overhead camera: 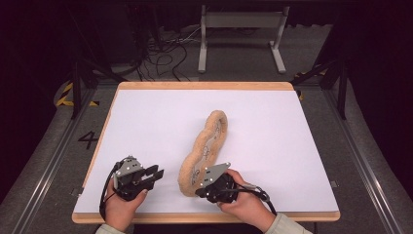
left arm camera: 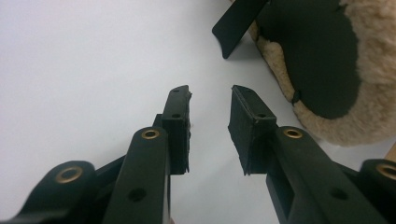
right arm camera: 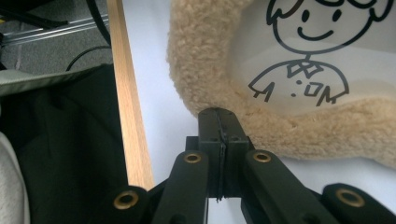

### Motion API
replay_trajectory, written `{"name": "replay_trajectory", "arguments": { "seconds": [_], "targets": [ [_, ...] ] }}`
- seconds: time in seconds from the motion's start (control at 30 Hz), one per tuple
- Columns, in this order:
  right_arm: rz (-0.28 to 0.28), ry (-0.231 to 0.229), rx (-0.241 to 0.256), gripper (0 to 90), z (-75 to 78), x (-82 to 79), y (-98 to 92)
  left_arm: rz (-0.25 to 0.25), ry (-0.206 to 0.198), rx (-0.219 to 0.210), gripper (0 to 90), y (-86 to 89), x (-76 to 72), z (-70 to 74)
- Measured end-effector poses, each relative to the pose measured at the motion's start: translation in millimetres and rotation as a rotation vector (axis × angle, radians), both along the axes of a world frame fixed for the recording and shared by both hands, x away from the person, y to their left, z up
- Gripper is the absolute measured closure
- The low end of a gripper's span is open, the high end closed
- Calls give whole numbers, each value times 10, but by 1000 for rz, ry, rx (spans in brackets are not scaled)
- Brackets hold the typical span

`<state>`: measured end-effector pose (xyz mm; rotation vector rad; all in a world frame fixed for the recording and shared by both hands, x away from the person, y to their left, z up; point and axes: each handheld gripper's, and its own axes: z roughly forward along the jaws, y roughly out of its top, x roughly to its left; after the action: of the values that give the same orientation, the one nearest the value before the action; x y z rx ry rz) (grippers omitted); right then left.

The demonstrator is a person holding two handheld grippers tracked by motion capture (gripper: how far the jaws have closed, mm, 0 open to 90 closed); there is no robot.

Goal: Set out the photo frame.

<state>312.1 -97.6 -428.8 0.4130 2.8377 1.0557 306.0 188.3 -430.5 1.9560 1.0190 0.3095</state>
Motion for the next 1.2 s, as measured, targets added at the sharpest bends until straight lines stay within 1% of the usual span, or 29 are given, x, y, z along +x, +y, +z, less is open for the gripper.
{"name": "replay_trajectory", "arguments": {
  "seconds": [0.03,0.07,0.17,0.2,0.23,0.27,0.3,0.33,0.43,0.53,0.57,0.67,0.7,0.77,0.83,0.87,0.9,0.93,1.0,1.03,1.13,1.17,1.2],
  "targets": [
    [-2,-2,-1,897,-6,4,17,3,-7,5,686,19,-8,0],
    [-1,-11,-5,894,-15,13,32,3,8,-4,685,27,-30,0],
    [-8,-14,3,890,-43,31,79,8,-7,6,681,70,-56,4],
    [-9,-26,10,890,-55,35,119,11,-6,3,679,79,-66,5],
    [-9,-26,10,890,-55,35,119,8,-6,5,679,91,-71,8],
    [-16,-27,12,891,-59,33,136,15,3,-7,678,96,-85,7],
    [-15,-32,19,892,-69,40,158,15,-11,4,677,113,-80,10],
    [-18,-36,23,893,-76,44,176,17,3,-6,676,112,-90,9],
    [-18,-41,35,896,-93,74,223,26,-7,-3,674,142,-80,19],
    [-21,-45,41,898,-102,90,255,24,-5,-8,672,153,-81,25],
    [-24,-53,46,898,-112,95,282,24,-8,-7,672,156,-80,27],
    [-33,-60,57,900,-129,115,333,25,-5,-17,663,159,-76,39],
    [-41,-63,58,900,-137,120,352,27,-13,-24,655,163,-71,43],
    [-51,-67,61,900,-151,126,369,22,-12,-36,636,170,-72,55],
    [-61,-66,63,900,-162,135,376,18,-24,-43,621,174,-73,64],
    [-66,-69,63,900,-169,140,380,14,-22,-52,614,174,-77,70],
    [-69,-71,66,900,-177,144,385,12,-29,-53,609,177,-77,74],
    [-70,-73,69,900,-183,148,388,8,-24,-58,604,179,-83,82],
    [-81,-75,82,900,-199,155,409,12,-34,-62,597,193,-79,86],
    [-83,-81,84,900,-203,159,421,10,-29,-70,596,207,-84,89],
    [-92,-88,95,900,-217,175,451,15,-38,-94,588,247,-82,92],
    [-97,-88,100,900,-223,180,462,7,-36,-96,584,258,-77,98],
    [-101,-89,102,900,-227,183,471,5,-34,-109,579,253,-76,99]
  ]
}}
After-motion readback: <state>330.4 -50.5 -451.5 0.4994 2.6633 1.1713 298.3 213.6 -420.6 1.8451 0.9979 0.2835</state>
